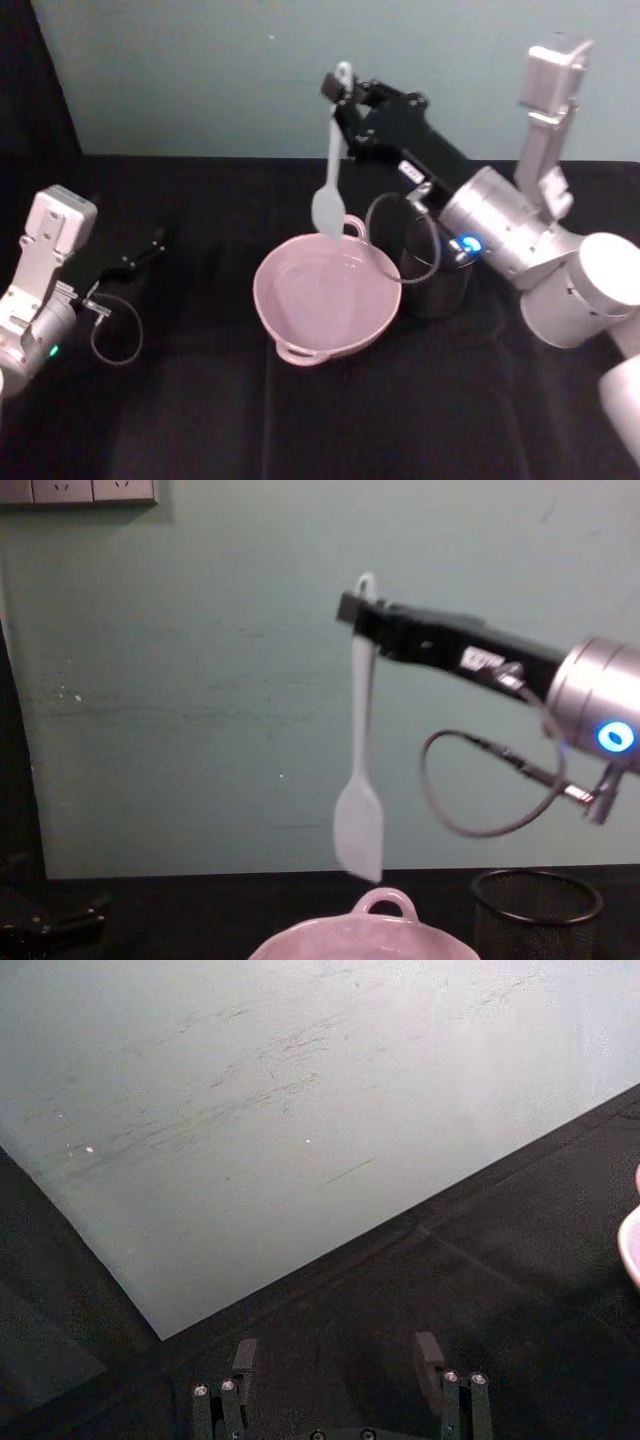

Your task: Use the one hand to pick up the spoon and stir the clear water in the bowl.

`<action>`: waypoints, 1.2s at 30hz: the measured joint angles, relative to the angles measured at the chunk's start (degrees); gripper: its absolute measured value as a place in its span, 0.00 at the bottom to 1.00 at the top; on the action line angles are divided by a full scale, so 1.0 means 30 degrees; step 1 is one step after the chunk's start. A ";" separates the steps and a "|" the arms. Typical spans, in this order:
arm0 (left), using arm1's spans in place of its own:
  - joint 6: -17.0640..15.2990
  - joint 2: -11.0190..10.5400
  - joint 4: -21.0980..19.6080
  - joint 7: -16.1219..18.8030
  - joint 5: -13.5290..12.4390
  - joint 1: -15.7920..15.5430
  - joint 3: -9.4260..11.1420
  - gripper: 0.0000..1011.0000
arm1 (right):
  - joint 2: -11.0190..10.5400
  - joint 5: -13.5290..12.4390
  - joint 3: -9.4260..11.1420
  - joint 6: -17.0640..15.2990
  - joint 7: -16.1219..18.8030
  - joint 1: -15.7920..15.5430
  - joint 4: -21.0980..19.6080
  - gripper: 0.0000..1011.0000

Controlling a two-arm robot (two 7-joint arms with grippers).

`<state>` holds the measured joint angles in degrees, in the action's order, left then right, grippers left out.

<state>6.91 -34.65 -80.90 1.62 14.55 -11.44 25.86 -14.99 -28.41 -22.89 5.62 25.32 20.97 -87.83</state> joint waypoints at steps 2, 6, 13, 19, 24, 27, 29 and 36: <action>0.0000 0.0001 -0.0001 0.0000 -0.0001 0.0000 0.0000 1.00 | -0.0329 -0.0058 0.0342 -0.0005 -0.0198 -0.0247 -0.0622 0.12; 0.0000 0.0001 0.0000 0.0000 -0.0001 0.0001 0.0001 1.00 | -0.0868 -0.0231 0.1019 0.0040 -0.0529 -0.0788 -0.1487 0.12; 0.0001 0.0001 -0.0001 0.0000 -0.0001 0.0000 0.0002 1.00 | -0.1653 -0.0690 0.2441 0.0347 -0.1028 -0.1886 -0.2388 0.12; 0.0001 0.0001 0.0000 0.0000 -0.0002 0.0001 0.0000 1.00 | -0.1942 -0.1002 0.3453 0.0524 -0.1392 -0.2564 -0.2270 0.12; 0.0001 0.0001 0.0000 0.0000 -0.0001 0.0000 0.0000 1.00 | -0.1876 -0.1316 0.3861 0.0538 -0.1466 -0.2696 -0.1468 0.12; 0.0000 0.0001 0.0000 0.0000 -0.0001 0.0001 0.0001 1.00 | -0.1646 -0.1774 0.4101 0.0629 -0.1292 -0.2695 -0.0614 0.12; 0.0000 0.0001 -0.0001 0.0000 -0.0001 0.0002 0.0001 1.00 | -0.1556 -0.1925 0.4171 0.0665 -0.1209 -0.2668 -0.0301 0.12; 0.0001 0.0001 0.0000 0.0000 -0.0001 0.0000 0.0001 1.00 | -0.1188 -0.2460 0.4304 0.0754 -0.0917 -0.2365 0.1495 0.12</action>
<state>6.91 -34.64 -80.90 1.62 14.55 -11.43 25.86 -18.55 -35.79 -9.98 7.88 22.57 13.87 -83.34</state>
